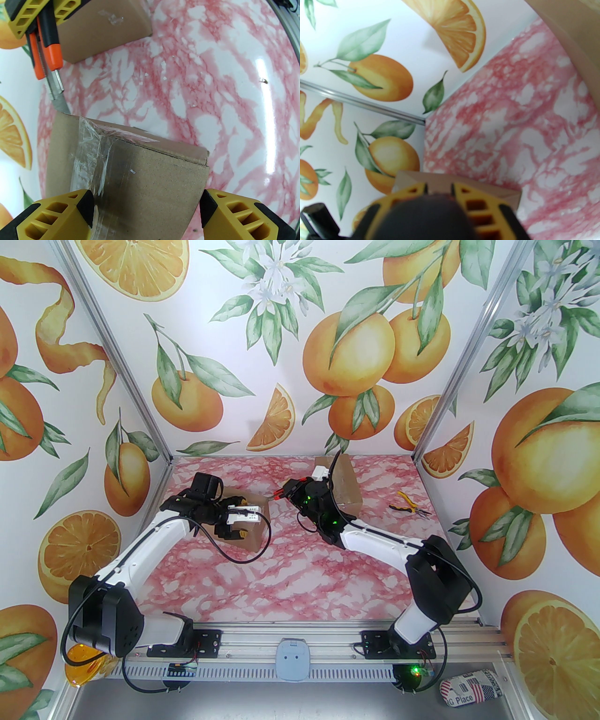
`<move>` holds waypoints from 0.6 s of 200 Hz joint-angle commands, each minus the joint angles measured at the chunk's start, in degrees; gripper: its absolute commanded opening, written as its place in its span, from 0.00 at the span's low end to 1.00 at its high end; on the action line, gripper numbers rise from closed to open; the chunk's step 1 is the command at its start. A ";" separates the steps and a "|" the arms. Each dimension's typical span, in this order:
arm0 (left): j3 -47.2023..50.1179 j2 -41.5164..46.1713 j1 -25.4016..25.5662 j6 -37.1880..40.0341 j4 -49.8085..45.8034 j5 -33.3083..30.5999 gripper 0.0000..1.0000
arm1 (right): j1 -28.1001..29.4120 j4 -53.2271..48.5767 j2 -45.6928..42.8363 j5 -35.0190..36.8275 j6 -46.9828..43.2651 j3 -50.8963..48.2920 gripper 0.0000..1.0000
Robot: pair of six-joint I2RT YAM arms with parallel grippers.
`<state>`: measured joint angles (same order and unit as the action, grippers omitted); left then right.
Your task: Unpack the express box
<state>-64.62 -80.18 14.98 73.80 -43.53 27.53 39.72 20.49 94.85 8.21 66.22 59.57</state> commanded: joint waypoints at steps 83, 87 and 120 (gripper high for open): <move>-1.20 -1.91 2.40 -6.52 -0.61 4.56 0.63 | 0.57 12.36 -0.17 3.15 4.17 -3.18 0.00; -1.13 -1.86 2.40 -6.64 -0.58 4.54 0.63 | 0.53 12.27 0.06 2.93 4.19 -2.93 0.00; -1.03 -1.82 2.42 -7.37 0.15 3.73 0.63 | 0.53 11.43 1.08 2.54 4.77 -2.16 0.00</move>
<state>-64.93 -81.43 16.97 67.99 -43.00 30.13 39.72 29.45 94.78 10.13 69.97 55.68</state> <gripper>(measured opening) 0.630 0.204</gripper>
